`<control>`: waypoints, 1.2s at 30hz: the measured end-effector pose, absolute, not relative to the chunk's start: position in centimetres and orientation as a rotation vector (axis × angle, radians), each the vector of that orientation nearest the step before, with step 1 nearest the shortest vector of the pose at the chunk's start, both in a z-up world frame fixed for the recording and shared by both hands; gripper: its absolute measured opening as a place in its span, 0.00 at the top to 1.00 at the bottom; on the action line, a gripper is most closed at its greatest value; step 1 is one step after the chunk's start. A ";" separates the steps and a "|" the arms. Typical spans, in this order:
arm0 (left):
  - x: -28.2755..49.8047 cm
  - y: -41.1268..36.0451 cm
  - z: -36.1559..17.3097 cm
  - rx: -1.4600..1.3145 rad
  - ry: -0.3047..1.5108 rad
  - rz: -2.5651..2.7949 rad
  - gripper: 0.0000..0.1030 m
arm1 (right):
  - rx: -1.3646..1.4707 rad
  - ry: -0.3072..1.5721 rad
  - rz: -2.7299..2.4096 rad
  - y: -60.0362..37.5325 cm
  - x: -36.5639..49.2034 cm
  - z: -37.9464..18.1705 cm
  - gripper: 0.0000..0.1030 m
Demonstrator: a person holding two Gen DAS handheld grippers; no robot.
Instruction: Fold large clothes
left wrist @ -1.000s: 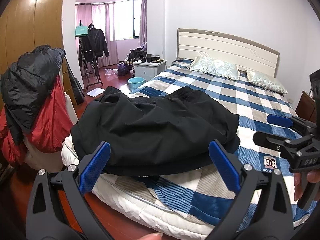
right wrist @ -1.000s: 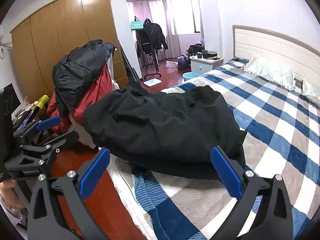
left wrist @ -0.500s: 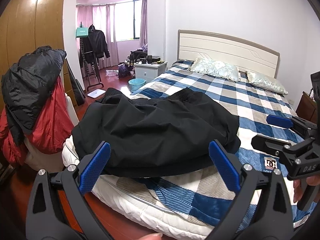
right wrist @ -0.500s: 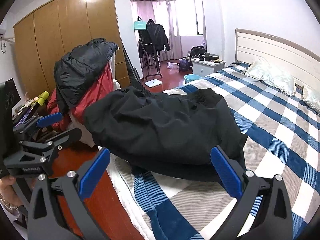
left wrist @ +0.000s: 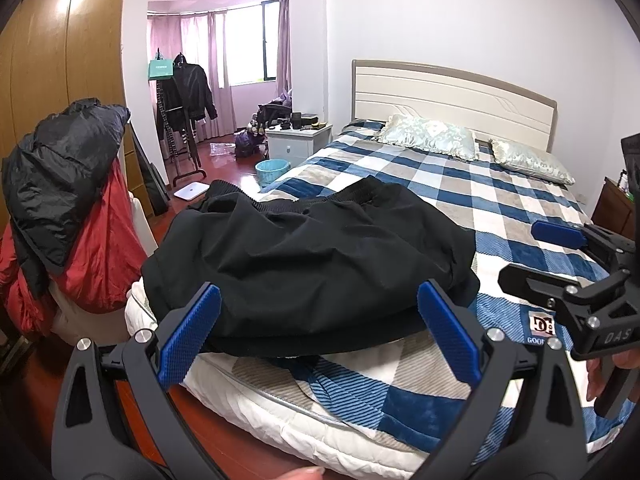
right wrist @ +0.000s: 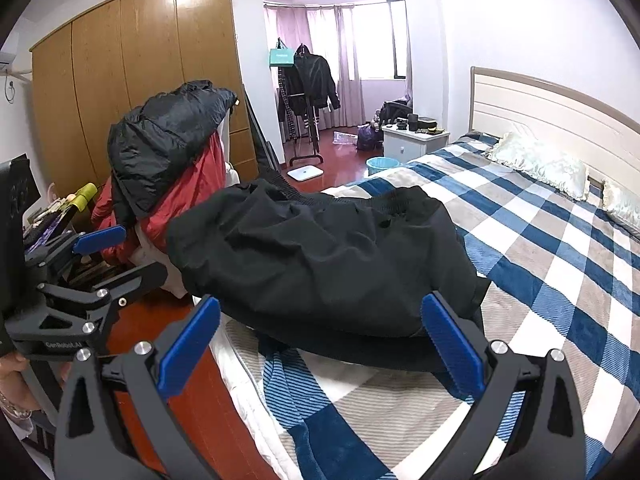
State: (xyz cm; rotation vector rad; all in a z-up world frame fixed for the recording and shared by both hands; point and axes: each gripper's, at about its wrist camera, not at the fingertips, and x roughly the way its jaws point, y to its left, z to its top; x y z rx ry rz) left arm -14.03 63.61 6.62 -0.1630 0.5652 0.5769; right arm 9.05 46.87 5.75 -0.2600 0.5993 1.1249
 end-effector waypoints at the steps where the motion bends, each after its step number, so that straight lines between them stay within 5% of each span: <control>1: -14.0 63.6 6.6 -0.164 0.565 0.577 0.06 | -0.261 0.597 1.124 46.9 9.0 5.8 0.04; 36: -13.1 64.4 6.9 -0.181 0.576 0.558 0.06 | -0.266 0.605 1.126 46.8 9.2 5.8 0.04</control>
